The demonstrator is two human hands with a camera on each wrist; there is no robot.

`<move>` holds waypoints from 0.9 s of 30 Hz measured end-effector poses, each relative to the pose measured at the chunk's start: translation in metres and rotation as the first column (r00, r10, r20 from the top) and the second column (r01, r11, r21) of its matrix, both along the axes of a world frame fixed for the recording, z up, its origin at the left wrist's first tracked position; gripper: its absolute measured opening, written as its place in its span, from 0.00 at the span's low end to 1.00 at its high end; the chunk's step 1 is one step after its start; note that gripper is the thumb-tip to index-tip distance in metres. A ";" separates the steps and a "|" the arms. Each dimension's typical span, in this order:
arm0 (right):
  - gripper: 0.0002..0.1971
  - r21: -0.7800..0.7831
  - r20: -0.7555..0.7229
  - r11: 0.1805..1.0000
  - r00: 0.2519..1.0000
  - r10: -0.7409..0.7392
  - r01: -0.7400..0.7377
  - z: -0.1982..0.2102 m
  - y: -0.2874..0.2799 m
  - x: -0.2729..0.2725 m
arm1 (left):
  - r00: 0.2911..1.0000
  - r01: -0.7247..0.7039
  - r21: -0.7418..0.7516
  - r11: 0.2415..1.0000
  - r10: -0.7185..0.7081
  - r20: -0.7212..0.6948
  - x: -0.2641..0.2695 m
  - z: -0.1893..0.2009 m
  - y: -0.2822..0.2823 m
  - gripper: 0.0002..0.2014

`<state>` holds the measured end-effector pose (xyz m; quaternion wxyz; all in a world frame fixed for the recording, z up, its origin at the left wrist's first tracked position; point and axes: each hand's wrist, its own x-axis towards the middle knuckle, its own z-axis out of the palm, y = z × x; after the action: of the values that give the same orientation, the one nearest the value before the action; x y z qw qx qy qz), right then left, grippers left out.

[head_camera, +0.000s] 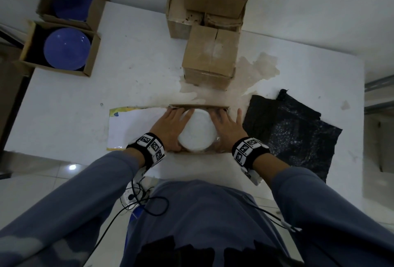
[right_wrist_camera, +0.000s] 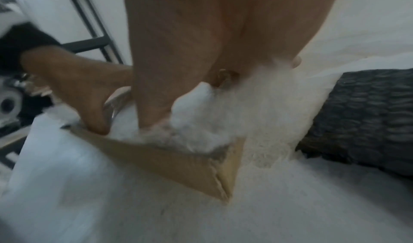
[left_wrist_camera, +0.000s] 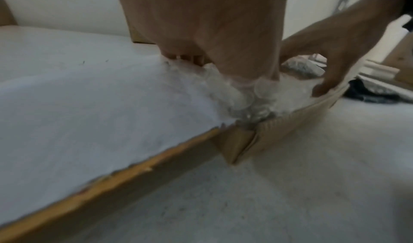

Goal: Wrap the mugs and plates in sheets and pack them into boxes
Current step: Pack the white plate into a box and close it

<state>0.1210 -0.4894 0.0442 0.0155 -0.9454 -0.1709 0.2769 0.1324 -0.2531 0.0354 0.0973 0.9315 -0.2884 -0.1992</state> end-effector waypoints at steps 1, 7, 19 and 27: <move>0.65 0.018 -0.005 1.000 1.000 -0.009 0.010 0.000 -0.001 0.001 | 1.000 0.007 0.011 1.000 -0.008 0.008 0.000 -0.001 0.000 0.59; 0.65 0.105 -0.045 0.986 0.991 -0.124 0.128 0.001 0.000 0.000 | 1.000 0.021 0.051 0.998 -0.021 0.015 0.001 -0.004 -0.005 0.60; 0.63 -0.031 0.076 0.996 0.993 -0.086 0.088 -0.005 0.009 -0.012 | 0.998 -0.065 -0.006 0.998 0.065 -0.013 -0.002 0.002 -0.007 0.60; 0.60 -0.114 0.137 0.993 0.991 -0.007 0.023 0.002 0.011 -0.013 | 1.000 0.000 -0.020 1.000 0.000 -0.028 -0.004 0.007 -0.002 0.50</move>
<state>0.1080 -0.4788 0.0462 -0.0489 -0.9627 -0.1480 0.2210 0.1286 -0.2552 0.0427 0.1108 0.9276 -0.2890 -0.2093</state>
